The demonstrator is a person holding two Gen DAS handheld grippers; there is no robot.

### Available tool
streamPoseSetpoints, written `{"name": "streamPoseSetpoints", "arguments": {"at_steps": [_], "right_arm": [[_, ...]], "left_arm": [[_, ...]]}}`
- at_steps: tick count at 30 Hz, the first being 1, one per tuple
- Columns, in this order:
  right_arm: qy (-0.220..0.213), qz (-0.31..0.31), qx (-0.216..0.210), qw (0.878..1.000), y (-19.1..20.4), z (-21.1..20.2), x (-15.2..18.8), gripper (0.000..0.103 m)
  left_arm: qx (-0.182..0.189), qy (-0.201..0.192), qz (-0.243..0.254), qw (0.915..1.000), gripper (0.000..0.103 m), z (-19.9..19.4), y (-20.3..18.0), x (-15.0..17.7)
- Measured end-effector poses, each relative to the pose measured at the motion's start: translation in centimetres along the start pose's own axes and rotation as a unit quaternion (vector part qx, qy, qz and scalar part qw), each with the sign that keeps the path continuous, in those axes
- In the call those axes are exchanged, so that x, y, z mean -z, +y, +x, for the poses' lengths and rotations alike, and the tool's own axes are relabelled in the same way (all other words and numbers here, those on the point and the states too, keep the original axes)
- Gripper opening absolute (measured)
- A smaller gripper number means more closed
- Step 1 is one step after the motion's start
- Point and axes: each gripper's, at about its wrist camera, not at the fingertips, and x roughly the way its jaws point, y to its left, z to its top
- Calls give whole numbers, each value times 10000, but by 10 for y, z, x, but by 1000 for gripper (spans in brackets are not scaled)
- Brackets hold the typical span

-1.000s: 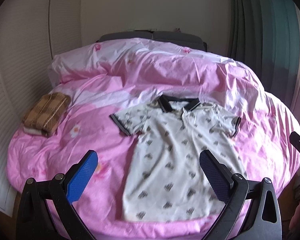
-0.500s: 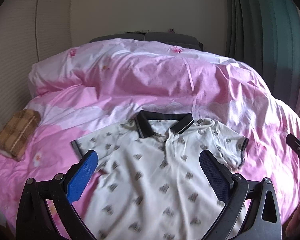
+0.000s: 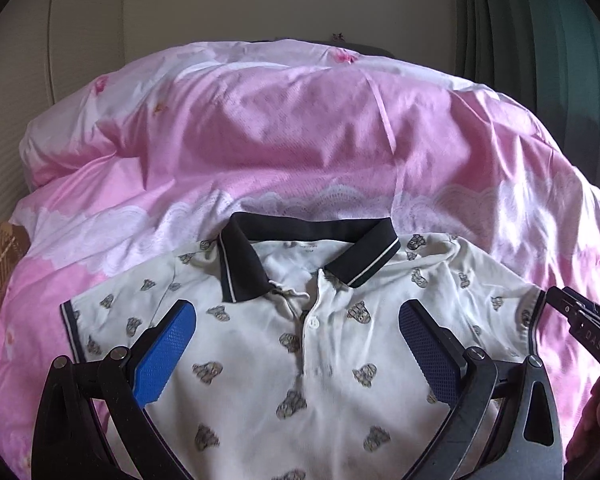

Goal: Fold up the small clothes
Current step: 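Lower the right tool and grasp the black-trimmed sleeve nearest it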

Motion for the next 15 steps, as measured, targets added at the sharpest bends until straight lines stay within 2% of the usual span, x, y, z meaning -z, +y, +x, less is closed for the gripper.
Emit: {"name": "streamPoseSetpoints", "arguments": {"at_steps": [5,10,11,12,15], "right_arm": [[150,-20,92,9998,-3,20,3,32],[282,117,45,9995,-8,33,7,19],[285,168,36,9994,-10,34,7,12],[251,229,32,9994,-12,32,6,9],[102,228,8,9997,-9,20,2,6]], "left_arm": [[40,98,21,9999,103,20,1,4],[134,271,-84,9995,103,35,3,7],[119,252,-44,9996,103,34,2,7],[94,232,-2,9997,103,34,2,7],[115,238,-49,9996,103,32,8,5]]}}
